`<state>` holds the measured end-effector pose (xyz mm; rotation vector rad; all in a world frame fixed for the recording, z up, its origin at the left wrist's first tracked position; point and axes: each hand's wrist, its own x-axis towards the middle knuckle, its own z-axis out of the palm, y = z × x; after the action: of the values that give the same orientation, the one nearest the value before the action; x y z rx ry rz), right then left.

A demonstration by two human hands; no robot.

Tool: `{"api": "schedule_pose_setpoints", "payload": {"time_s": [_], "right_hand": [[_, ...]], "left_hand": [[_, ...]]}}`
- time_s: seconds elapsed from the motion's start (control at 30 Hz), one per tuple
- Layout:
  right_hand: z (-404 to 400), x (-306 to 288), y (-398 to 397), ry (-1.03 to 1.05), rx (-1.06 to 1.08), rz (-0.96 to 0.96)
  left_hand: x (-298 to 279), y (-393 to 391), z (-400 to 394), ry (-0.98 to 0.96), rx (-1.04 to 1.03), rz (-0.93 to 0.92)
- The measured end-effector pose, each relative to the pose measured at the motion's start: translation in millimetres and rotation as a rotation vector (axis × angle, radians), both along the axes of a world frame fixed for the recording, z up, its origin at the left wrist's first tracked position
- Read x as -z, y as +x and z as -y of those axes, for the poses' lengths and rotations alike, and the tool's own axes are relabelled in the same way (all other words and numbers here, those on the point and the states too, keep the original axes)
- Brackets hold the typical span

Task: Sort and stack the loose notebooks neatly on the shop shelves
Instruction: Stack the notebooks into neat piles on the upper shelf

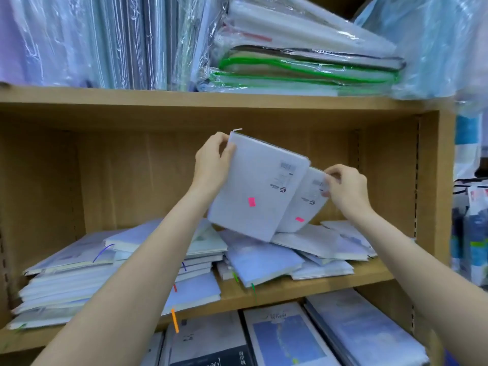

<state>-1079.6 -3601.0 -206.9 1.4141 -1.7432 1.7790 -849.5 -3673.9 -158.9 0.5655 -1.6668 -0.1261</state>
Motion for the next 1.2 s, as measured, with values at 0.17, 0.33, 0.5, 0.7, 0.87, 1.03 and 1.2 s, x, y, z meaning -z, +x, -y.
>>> {"api": "schedule_pose_setpoints", "payload": {"time_s": [0.17, 0.33, 0.5, 0.7, 0.87, 1.03, 1.2], "right_hand": [[-9, -19, -13, -0.279, -0.056, 0.302], [-19, 18, -6, -0.199, -0.281, -0.172], [-16, 94, 6, 0.117, -0.427, -0.468], [-23, 111, 2, 0.238, -0.560, -0.288], [-22, 123, -13, 0.469, -0.335, -0.275], [-27, 120, 1, 0.361, -0.516, 0.657], [-22, 117, 4, 0.371, -0.346, 0.634]], "left_hand": [[26, -24, -1, -0.200, -0.022, -0.094], [130, -14, 18, -0.280, 0.042, 0.334], [181, 4, 21, -0.127, 0.106, 0.535], [181, 11, 13, -0.042, 0.128, 0.425], [176, 8, 19, -0.040, 0.166, 0.583], [165, -4, -1, 0.571, 0.452, 0.290], [153, -5, -19, 0.852, 0.589, 0.239]]}}
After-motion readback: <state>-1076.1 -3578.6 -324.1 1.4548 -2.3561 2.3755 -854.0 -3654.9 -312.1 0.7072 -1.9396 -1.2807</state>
